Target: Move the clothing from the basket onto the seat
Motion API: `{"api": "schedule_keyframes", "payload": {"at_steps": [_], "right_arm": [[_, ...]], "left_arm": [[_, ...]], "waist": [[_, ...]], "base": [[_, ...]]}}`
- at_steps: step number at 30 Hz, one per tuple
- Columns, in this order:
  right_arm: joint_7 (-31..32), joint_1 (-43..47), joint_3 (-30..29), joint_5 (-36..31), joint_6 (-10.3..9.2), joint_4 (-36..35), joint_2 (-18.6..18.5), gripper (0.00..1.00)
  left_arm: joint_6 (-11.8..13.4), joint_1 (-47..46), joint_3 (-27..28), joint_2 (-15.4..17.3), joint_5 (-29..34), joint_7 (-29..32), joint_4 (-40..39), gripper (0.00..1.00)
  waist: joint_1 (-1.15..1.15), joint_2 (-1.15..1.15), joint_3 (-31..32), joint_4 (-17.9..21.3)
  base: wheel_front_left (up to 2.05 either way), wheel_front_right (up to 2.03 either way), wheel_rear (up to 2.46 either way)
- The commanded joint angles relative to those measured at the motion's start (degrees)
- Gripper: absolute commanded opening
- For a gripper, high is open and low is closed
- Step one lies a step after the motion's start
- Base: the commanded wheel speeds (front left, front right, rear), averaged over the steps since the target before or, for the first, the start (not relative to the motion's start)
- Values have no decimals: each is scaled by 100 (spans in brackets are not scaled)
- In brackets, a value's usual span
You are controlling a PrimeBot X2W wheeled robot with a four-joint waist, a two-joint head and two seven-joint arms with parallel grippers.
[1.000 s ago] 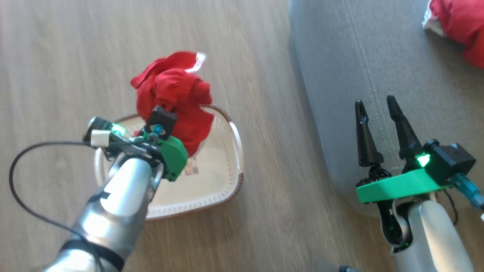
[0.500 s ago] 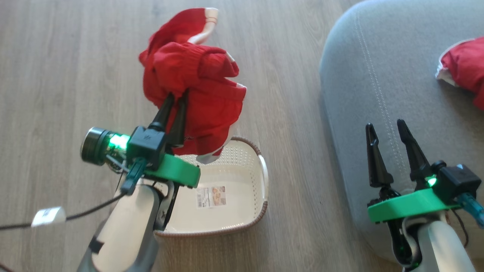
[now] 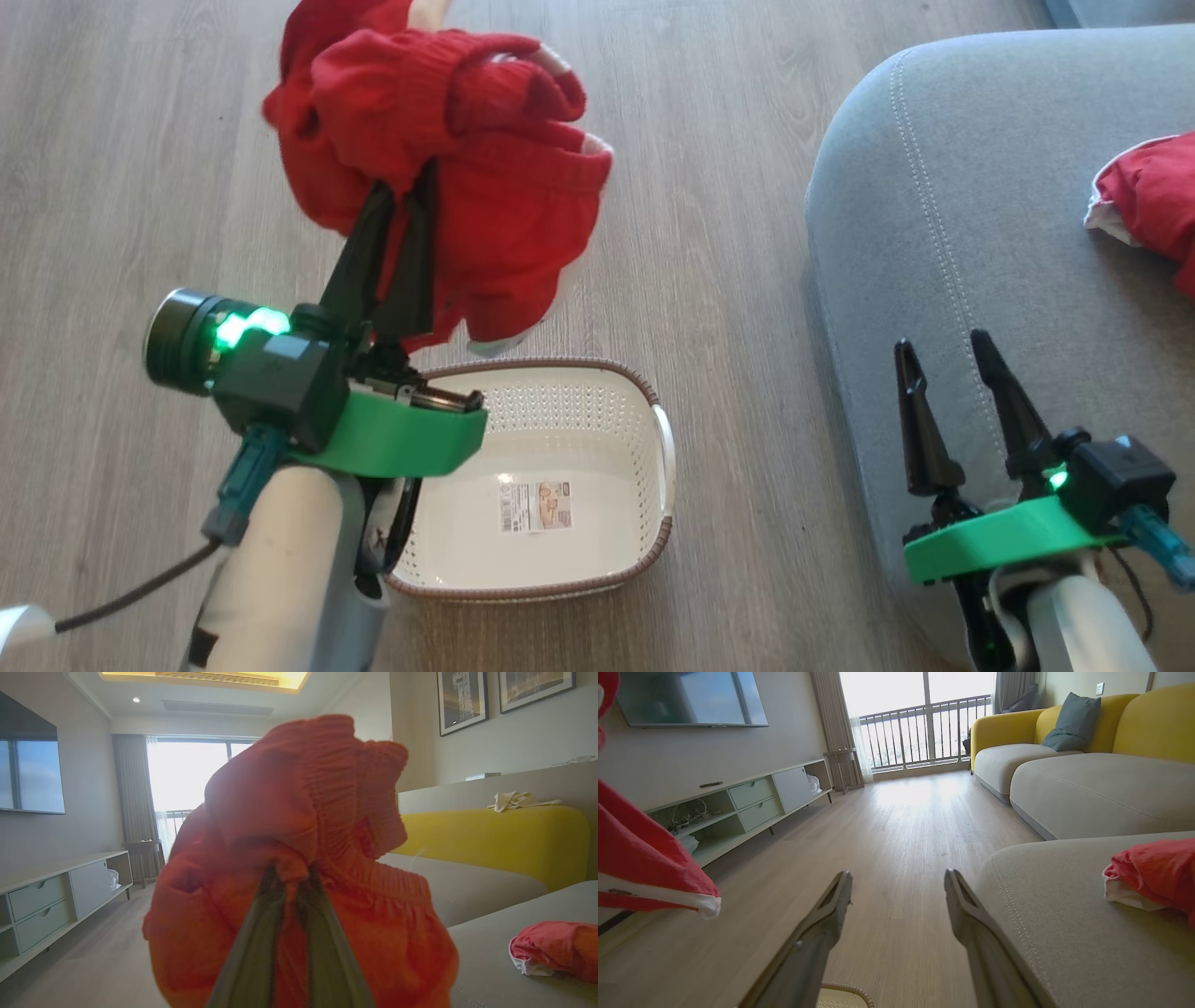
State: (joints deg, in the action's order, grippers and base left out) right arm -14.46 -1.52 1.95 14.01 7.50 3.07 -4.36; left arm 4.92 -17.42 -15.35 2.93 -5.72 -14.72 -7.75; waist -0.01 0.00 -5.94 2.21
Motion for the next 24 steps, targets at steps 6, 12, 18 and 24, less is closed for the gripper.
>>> {"api": "schedule_keyframes", "payload": {"at_steps": [6, 12, 18, 24], "right_arm": [[-54, -45, 158, -95, -1, -209, -118, 100], [-54, -32, 146, -83, -1, -238, -97, 100], [-54, -41, 161, -78, -1, -241, -65, 100], [-54, -48, 149, -78, -1, -238, -51, 100]], "left_arm": [[-95, -241, -183, -3, -77, -28, -581, 0], [-225, -88, -584, -4, -55, -28, -561, 0], [-326, 141, -1011, -4, 2, -28, -352, 0], [-278, 148, -1145, -4, -33, -28, -320, 0]], "waist": [[1, 0, 22, 22], [1, 0, 41, 68], [1, 0, 18, 118], [1, 0, 5, 123]], "base": [[0, 0, 0], [0, 0, 0], [0, 0, 0], [0, 0, 0]]}}
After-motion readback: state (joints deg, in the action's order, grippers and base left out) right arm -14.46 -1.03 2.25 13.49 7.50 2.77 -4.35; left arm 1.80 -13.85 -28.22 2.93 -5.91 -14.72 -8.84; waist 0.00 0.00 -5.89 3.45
